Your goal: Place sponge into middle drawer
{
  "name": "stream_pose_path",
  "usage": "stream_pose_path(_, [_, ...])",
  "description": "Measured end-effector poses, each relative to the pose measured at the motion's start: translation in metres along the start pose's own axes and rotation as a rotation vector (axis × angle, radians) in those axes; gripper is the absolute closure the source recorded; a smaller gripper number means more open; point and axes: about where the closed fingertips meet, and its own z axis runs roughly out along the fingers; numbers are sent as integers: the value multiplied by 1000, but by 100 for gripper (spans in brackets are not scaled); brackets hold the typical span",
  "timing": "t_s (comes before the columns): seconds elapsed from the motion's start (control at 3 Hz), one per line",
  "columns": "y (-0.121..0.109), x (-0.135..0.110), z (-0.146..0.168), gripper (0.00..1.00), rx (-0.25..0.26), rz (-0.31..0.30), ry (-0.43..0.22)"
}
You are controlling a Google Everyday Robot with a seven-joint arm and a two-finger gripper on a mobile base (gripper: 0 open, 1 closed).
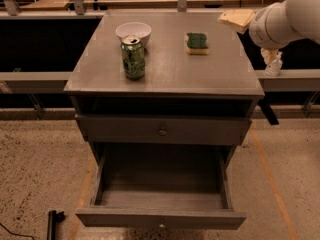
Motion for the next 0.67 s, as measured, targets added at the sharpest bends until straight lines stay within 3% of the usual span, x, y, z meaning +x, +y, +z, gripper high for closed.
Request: stream_pose_path(0.67, [-7,4,15,0,12,-31,20])
